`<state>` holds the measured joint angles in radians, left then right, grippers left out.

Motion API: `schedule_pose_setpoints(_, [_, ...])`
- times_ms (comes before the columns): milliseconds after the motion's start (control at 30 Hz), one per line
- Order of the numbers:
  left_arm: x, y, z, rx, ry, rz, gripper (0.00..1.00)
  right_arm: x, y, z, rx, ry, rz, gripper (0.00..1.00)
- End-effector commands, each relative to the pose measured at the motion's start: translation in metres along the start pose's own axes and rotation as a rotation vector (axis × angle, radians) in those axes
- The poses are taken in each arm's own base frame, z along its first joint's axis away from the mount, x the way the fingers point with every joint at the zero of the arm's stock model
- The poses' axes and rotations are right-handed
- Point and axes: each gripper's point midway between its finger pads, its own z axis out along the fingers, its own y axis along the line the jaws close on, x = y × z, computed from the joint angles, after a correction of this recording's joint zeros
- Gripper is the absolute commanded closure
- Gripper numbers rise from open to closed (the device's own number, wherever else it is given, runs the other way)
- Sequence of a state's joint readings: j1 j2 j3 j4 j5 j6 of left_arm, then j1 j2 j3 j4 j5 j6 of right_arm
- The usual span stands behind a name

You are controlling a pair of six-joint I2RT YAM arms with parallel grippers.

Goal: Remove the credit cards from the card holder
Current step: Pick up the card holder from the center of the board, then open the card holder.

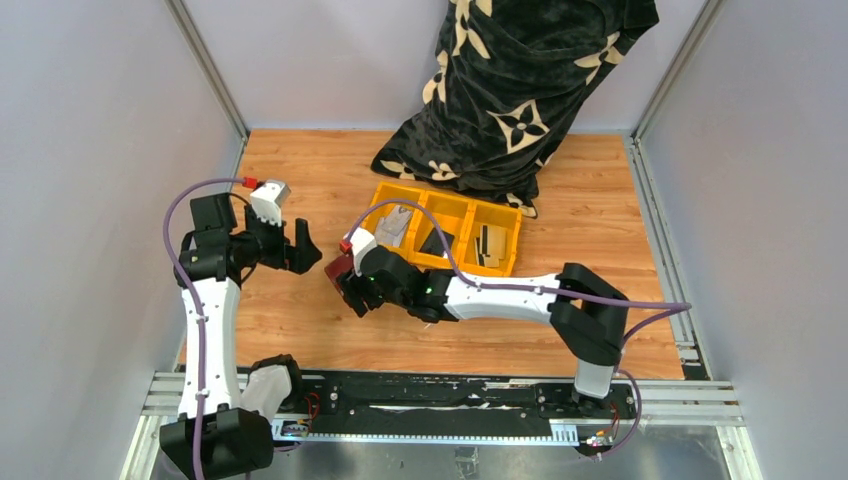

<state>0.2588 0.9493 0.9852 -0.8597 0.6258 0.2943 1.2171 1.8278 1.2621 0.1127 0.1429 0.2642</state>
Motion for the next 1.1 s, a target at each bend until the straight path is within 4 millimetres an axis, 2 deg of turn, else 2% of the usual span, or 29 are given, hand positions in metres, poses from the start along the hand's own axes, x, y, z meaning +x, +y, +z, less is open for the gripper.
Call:
schedule_pose_setpoints(0, [-0.012,-0.017,-0.010,0.059,-0.053,-0.007,0.00,-0.049,-0.002,-0.021,-0.001,-0.171,0.009,0.42])
schedule_pose_setpoints(267, [-0.043,-0.057,-0.026,0.243,-0.148,-0.055,0.00,-0.100,0.000,-0.058,-0.024,-0.362,0.001,0.42])
schedule_pose_setpoints(467, [-0.062,-0.075,-0.037,0.336,-0.176,-0.109,0.00,-0.126,0.002,-0.081,-0.038,-0.450,-0.011,0.42])
schedule_pose_setpoints(667, [-0.068,-0.084,-0.046,0.355,-0.194,-0.134,0.00,-0.147,0.004,-0.100,-0.047,-0.513,-0.030,0.42])
schedule_pose_setpoints(767, [-0.070,-0.090,-0.051,0.377,-0.206,-0.141,0.00,-0.153,0.007,-0.103,-0.053,-0.533,-0.042,0.42])
schedule_pose_setpoints(967, [-0.077,-0.104,-0.058,0.460,-0.197,-0.232,0.21,-0.158,0.017,-0.102,-0.068,-0.549,-0.063,0.42])
schedule_pose_setpoints(1067, [-0.079,-0.103,-0.058,0.460,-0.196,-0.246,0.32,-0.162,0.021,-0.103,-0.070,-0.561,-0.065,0.42])
